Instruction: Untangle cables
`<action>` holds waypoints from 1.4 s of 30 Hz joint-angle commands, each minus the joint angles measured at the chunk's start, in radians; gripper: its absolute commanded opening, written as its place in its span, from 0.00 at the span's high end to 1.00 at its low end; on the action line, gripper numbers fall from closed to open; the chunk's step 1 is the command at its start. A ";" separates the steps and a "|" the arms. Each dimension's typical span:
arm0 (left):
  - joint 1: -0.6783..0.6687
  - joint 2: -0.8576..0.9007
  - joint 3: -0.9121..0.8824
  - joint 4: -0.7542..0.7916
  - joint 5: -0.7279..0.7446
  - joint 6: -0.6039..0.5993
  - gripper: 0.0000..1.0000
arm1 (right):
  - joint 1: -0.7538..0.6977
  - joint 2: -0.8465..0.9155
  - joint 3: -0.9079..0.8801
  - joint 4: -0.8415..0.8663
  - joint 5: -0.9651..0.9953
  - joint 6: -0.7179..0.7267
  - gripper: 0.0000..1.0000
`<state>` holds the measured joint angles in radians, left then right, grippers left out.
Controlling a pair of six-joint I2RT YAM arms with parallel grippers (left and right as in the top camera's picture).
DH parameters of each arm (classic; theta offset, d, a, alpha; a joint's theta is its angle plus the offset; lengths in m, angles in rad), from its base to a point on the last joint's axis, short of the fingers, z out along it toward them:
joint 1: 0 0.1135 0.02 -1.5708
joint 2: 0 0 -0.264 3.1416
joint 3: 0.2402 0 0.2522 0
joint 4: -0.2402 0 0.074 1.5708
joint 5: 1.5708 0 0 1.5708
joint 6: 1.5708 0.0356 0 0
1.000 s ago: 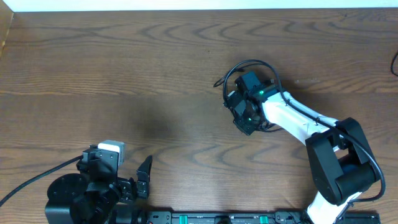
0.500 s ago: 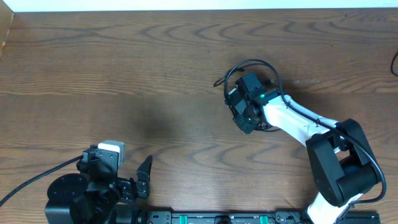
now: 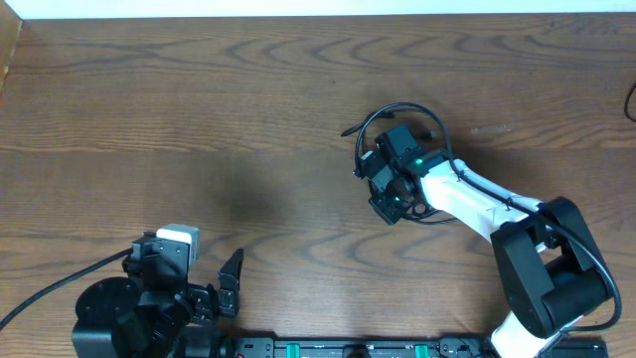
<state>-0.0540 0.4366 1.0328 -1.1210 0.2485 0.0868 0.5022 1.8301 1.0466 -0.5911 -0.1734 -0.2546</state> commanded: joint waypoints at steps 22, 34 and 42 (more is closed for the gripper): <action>0.002 -0.001 0.007 -0.001 0.002 0.018 0.00 | -0.521 0.028 0.637 0.205 0.187 -0.188 0.99; 0.002 -0.001 0.007 -0.001 0.002 0.018 0.00 | -0.638 0.314 0.637 0.314 0.129 -0.143 0.99; 0.002 -0.001 0.007 -0.001 0.002 0.018 0.00 | -0.638 0.434 0.639 0.372 0.199 -0.045 0.56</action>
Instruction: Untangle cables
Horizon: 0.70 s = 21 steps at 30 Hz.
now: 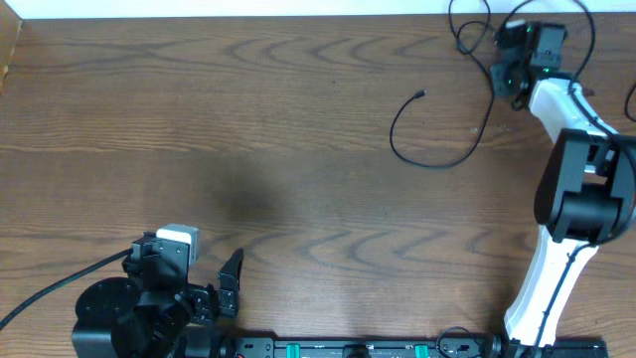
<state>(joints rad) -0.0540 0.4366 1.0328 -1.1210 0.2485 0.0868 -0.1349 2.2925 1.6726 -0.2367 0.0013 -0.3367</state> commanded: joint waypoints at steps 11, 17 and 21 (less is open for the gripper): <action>0.002 -0.001 0.007 -0.001 0.002 0.018 0.00 | 0.052 -0.157 0.168 -0.204 -0.175 0.036 0.01; 0.002 -0.001 0.007 -0.001 0.002 0.018 0.00 | 0.119 -0.277 0.177 -0.321 -0.205 0.027 0.04; 0.002 -0.001 0.007 -0.001 0.002 0.018 0.00 | 0.181 -0.301 0.176 -0.474 -0.304 -0.053 0.31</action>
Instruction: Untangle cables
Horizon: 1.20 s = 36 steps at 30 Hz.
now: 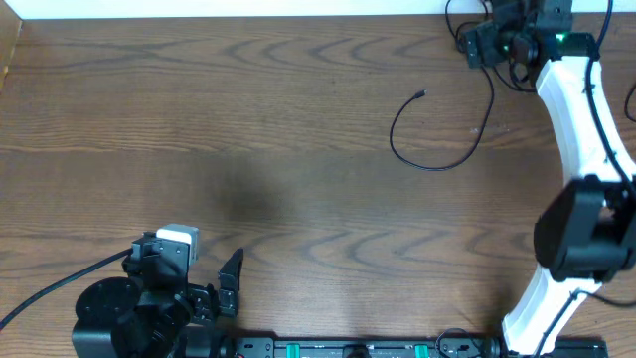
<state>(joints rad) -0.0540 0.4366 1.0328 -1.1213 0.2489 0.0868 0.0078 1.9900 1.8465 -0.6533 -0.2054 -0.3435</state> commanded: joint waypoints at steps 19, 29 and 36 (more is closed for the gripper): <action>0.002 -0.001 0.007 0.000 0.001 0.018 0.00 | 0.348 0.033 -0.182 -0.373 -0.111 0.006 0.99; 0.002 -0.001 0.007 0.000 0.001 0.018 0.00 | 0.354 0.033 -0.404 -0.230 -0.108 0.029 0.99; 0.002 -0.001 0.007 -0.001 0.001 0.018 0.00 | 0.352 0.034 -0.511 -0.095 0.000 0.029 0.99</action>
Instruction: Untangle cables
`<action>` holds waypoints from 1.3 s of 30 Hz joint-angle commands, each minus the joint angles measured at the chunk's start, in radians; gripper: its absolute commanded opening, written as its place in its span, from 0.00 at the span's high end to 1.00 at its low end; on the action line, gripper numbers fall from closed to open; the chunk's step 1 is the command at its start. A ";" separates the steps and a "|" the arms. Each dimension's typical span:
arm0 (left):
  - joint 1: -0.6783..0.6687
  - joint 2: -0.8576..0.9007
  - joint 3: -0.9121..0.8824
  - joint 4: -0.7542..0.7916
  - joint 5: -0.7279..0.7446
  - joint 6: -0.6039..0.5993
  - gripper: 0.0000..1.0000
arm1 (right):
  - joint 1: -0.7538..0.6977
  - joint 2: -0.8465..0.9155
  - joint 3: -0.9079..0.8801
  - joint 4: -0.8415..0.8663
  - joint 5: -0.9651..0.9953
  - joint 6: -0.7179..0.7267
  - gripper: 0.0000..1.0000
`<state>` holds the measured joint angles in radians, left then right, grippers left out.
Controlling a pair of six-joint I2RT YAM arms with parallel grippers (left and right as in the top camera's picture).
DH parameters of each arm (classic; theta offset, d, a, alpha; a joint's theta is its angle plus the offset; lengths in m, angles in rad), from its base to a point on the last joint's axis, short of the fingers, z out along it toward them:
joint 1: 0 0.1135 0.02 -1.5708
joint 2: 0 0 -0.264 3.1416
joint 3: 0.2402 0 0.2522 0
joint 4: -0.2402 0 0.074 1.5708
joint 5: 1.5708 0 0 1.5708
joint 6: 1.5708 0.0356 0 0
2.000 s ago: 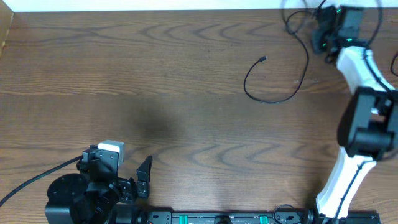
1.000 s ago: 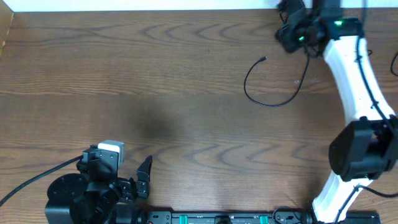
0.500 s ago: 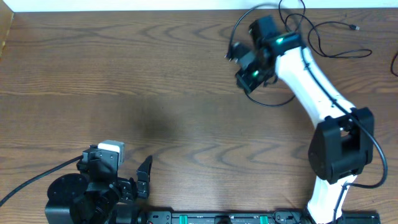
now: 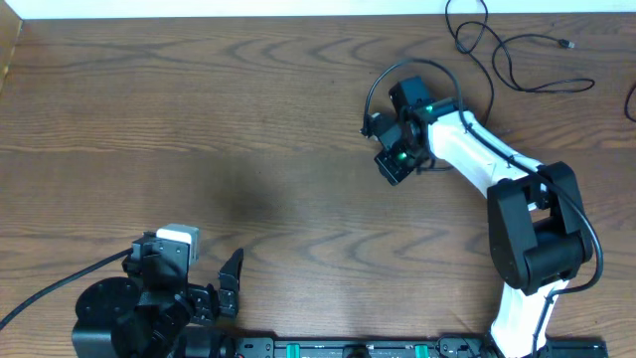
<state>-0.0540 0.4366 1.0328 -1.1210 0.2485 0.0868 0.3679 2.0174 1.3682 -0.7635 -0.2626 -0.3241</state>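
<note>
A thin black cable (image 4: 417, 64) arches in a loop over my right gripper (image 4: 386, 149) near the middle right of the table. One end of the loop runs into the gripper's fingers, which look shut on it. The cable runs on up the table to more black cable (image 4: 527, 85) lying in curves at the far right corner, with a plug end (image 4: 566, 45). My left gripper (image 4: 231, 283) is folded at the near left edge, far from the cables; its jaw gap does not show.
The wooden table (image 4: 199, 129) ends at a white strip along the far side. Another dark cable end (image 4: 631, 99) peeks in at the right edge. A grey lead (image 4: 50, 288) runs from the left arm's base off the near left corner.
My right gripper was at the far right corner among the cable; now it is near the table's middle right. The loop that lay flat there now arches around it, and a cable length lies in the corner.
The right gripper first stood near the middle right under a cable loop. Then it was at the far right corner with a loop trailing on the table, then a little further left there. Now it is back at the loop. The left arm never moved.
</note>
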 commanded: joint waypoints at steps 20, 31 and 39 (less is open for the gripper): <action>0.002 -0.001 0.007 -0.001 0.002 0.018 0.00 | -0.165 0.083 -0.049 0.323 0.269 -0.010 0.99; 0.002 -0.001 0.007 -0.001 0.002 0.018 0.00 | -0.386 0.169 -0.048 0.733 0.309 0.014 0.99; 0.002 -0.001 0.007 -0.001 0.002 0.018 0.00 | -0.467 0.179 -0.027 0.913 0.293 0.175 0.99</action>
<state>-0.0540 0.4366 1.0328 -1.1210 0.2485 0.0868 -0.0948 2.1910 1.3247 0.1421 0.0345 -0.2371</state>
